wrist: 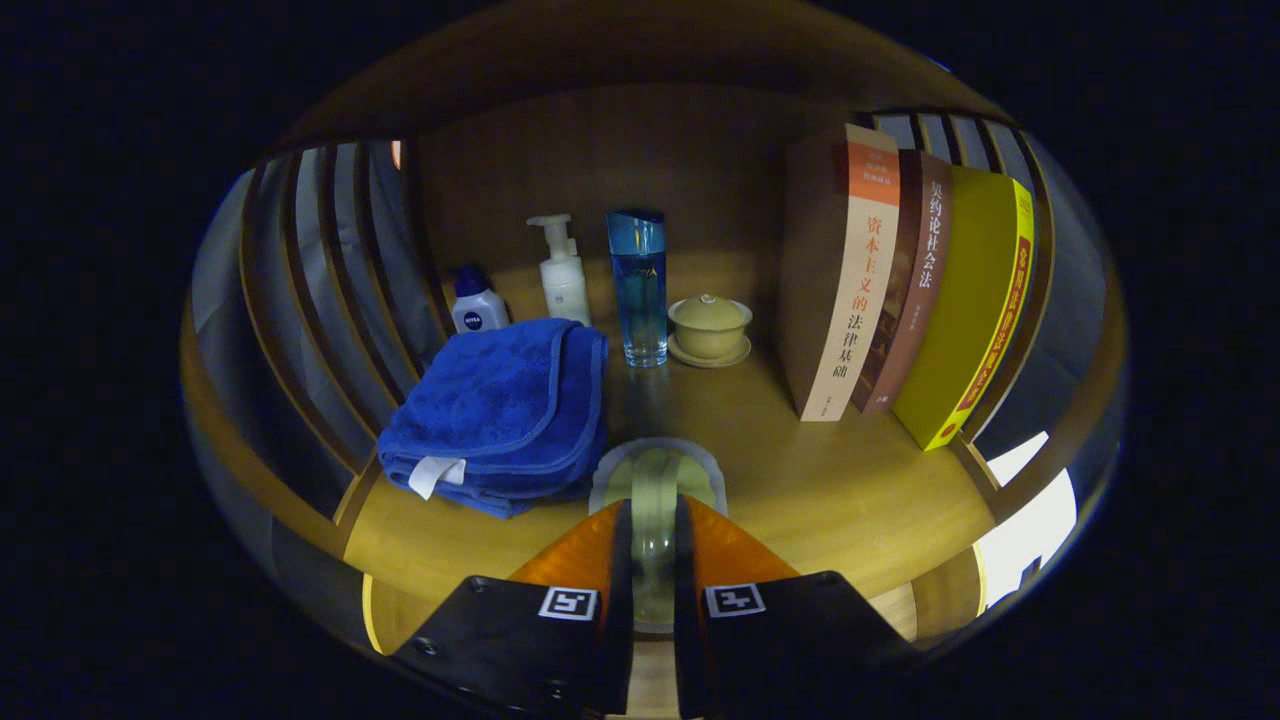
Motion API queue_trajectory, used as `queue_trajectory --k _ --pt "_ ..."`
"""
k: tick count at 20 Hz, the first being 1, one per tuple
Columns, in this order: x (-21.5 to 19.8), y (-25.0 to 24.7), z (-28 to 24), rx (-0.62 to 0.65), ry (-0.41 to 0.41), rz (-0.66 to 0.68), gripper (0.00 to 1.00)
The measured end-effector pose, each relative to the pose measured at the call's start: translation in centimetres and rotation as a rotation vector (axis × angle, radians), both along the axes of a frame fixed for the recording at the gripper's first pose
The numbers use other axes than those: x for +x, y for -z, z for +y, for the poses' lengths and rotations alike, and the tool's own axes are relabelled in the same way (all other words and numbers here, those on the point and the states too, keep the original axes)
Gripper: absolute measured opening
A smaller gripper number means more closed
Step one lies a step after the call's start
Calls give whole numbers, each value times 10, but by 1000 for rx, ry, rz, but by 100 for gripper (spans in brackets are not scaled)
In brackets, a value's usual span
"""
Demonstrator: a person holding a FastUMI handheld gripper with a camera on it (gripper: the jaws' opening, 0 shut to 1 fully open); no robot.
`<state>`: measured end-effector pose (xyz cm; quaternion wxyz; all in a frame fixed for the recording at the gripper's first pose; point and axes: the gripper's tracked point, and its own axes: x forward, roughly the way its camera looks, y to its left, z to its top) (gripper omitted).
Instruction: Pull open the drawer, take out the items inside it, and place them on the countertop above the cabinet.
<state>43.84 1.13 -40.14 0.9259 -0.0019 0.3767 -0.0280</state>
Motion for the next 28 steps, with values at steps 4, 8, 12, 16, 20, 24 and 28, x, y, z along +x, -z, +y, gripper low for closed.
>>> queue_trajectory --k 4,8,12,16,20,24,28 --pt "3 9 0 -20 3 -13 29" --pt "1 13 -2 -33 11 -32 34" --pt "-4 11 3 -6 12 -38 57" --pt "-15 -13 7 -3 22 -111 98" --pt "-37 -68 24 39 2 -221 99" --pt "-75 -135 39 27 -58 -342 98" --pt "-135 -210 59 76 -92 -486 98"
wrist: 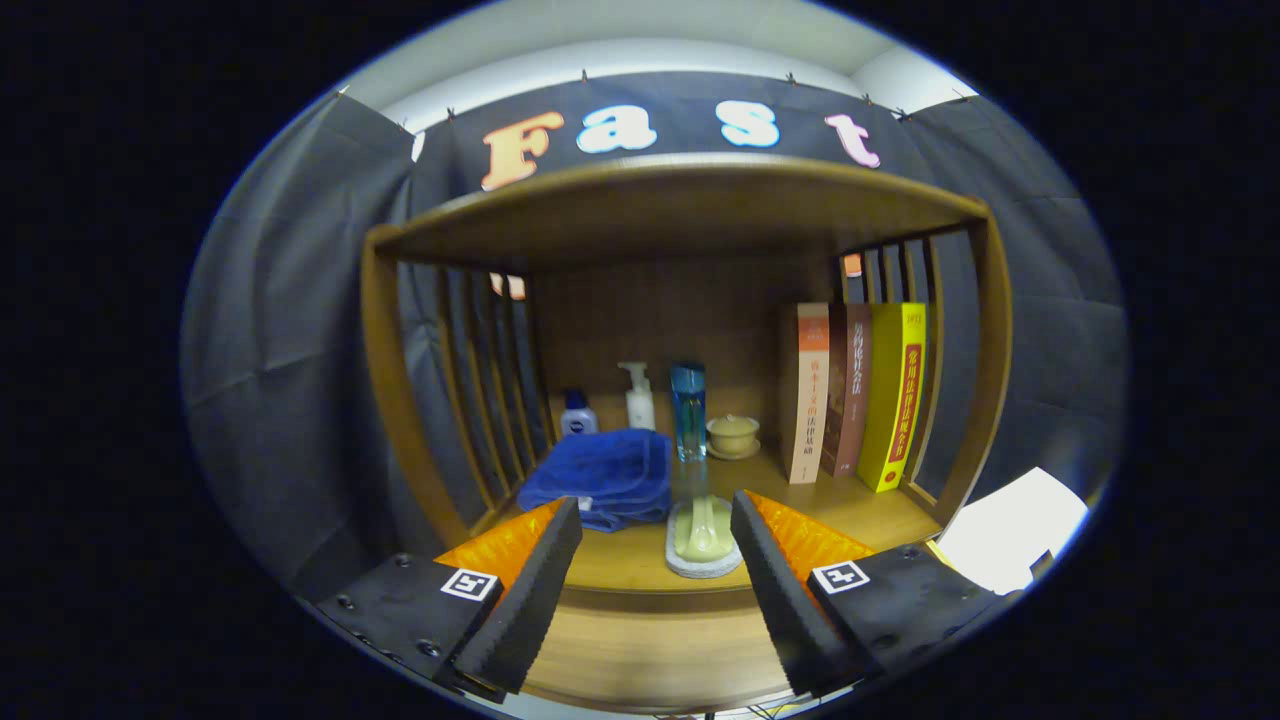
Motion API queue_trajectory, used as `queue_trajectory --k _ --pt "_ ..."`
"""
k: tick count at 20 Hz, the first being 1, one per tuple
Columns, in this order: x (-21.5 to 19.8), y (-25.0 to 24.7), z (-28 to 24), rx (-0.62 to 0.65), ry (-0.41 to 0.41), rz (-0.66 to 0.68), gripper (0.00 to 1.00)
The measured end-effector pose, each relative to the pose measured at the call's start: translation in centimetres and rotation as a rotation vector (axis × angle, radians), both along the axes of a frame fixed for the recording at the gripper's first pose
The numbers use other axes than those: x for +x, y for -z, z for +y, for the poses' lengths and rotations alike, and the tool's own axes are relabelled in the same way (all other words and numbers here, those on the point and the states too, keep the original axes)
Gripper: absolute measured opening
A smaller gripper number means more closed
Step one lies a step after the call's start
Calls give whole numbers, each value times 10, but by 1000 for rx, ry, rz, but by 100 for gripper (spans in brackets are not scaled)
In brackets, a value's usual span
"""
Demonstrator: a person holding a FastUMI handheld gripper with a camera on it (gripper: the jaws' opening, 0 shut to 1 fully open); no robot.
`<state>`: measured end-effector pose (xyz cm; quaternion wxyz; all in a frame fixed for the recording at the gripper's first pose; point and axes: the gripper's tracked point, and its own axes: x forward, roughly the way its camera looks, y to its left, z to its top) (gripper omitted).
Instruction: Pull open the drawer, take out the items inside it, and place them on the countertop above the cabinet.
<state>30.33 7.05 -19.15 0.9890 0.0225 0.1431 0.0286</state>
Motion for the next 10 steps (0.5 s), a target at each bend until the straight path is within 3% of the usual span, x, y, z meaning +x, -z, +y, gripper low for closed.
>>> queue_trajectory --k 6,10 --pt "-107 -72 -2 6 -14 -199 98" --pt "-177 -63 -9 -9 3 -251 98"
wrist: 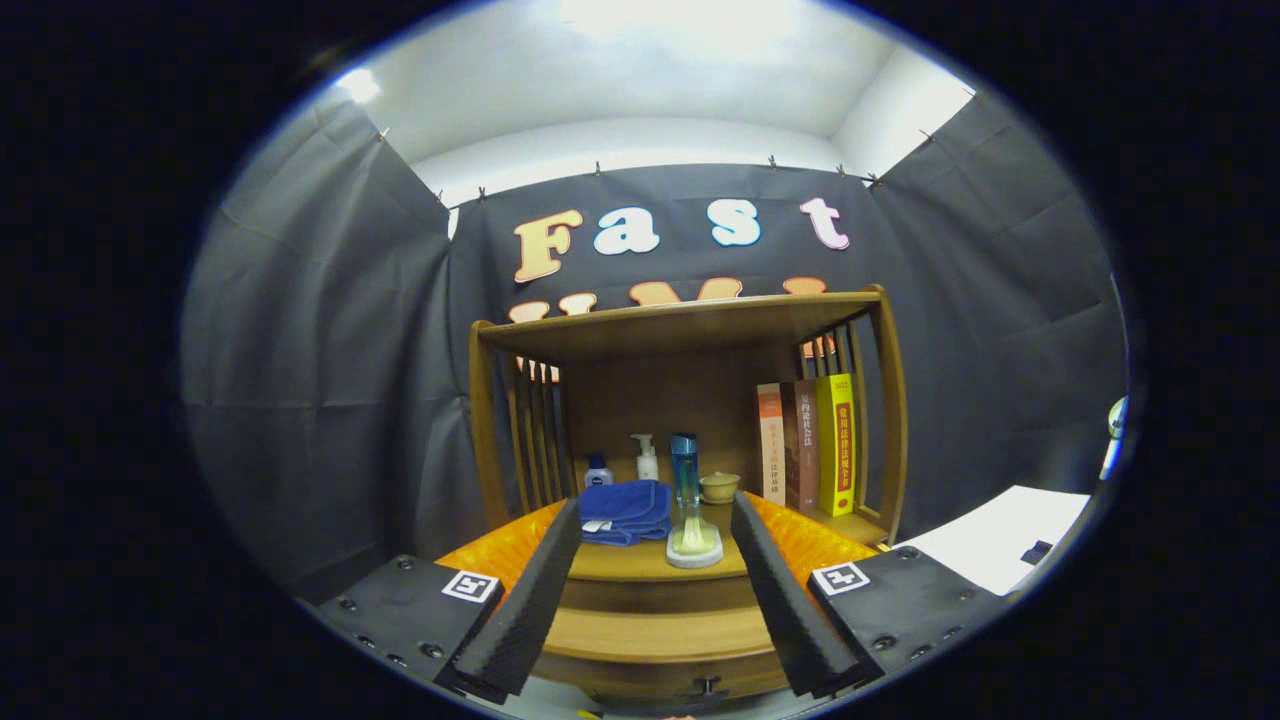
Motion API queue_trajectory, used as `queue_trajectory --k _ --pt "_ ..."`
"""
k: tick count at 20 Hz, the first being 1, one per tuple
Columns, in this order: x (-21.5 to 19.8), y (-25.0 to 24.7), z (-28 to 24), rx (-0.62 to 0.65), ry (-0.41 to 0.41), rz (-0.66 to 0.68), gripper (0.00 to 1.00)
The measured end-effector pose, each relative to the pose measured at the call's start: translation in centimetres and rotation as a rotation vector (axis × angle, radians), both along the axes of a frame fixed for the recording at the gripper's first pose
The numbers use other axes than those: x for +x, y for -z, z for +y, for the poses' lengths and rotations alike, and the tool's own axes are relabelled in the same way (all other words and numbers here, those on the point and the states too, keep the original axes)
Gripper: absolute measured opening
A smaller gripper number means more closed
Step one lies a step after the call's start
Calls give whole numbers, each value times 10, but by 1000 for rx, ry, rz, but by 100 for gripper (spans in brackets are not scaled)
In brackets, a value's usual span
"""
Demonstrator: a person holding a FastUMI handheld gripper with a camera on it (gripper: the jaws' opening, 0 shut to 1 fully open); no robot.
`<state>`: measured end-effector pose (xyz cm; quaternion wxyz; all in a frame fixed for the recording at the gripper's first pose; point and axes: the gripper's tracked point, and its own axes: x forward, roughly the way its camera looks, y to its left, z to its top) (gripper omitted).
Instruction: Pull open the drawer, take out the items inside it, and place them on the countertop above the cabinet.
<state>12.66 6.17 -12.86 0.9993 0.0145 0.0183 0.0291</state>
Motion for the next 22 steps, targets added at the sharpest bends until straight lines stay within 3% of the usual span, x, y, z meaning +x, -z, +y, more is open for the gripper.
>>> queue_trajectory --k 4,8,16,22 --pt "-63 27 -7 -53 5 -36 98" --pt "-82 72 9 -48 -12 -10 98" --pt "-83 161 -15 -56 22 59 98" --pt "-61 213 -33 -44 52 109 98"
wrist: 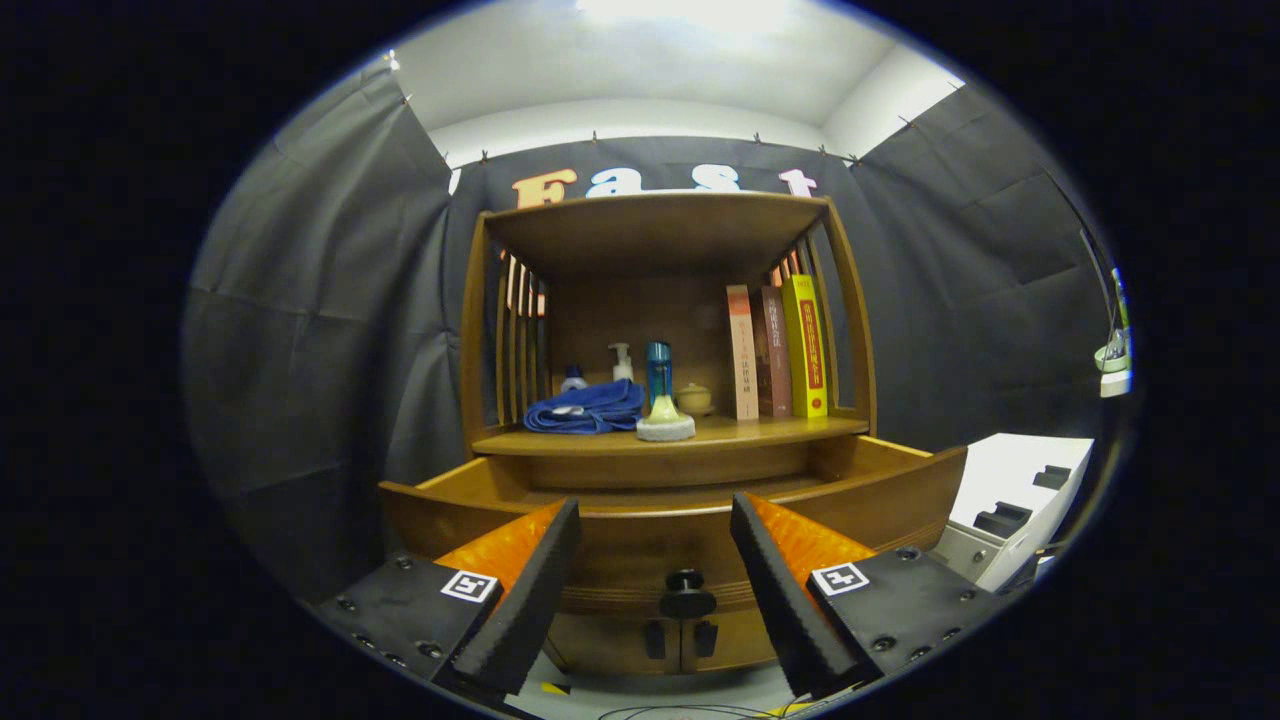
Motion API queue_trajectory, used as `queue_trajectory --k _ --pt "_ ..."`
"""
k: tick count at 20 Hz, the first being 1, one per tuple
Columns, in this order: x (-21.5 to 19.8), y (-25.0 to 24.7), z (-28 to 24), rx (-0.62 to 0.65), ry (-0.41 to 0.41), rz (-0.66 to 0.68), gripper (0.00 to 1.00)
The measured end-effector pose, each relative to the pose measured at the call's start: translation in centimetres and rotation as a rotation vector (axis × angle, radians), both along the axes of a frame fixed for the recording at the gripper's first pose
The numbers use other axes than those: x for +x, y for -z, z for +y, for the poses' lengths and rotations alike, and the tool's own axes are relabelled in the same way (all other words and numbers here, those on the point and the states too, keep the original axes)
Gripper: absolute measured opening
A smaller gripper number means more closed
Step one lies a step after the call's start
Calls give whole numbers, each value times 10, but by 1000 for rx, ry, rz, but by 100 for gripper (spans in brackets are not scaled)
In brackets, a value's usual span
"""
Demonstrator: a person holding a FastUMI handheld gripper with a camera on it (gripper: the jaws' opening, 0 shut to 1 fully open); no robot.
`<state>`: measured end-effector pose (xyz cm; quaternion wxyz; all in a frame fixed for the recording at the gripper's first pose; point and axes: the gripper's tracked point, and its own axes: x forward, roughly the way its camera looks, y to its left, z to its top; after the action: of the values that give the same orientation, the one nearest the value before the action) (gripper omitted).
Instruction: Pull open the drawer, take out the items inside it, and place them on the countertop above the cabinet.
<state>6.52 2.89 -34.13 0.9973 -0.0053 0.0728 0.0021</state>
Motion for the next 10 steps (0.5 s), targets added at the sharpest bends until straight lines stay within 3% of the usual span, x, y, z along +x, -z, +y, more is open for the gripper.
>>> queue_trajectory --k 10 --pt "36 50 -21 20 28 79 99"
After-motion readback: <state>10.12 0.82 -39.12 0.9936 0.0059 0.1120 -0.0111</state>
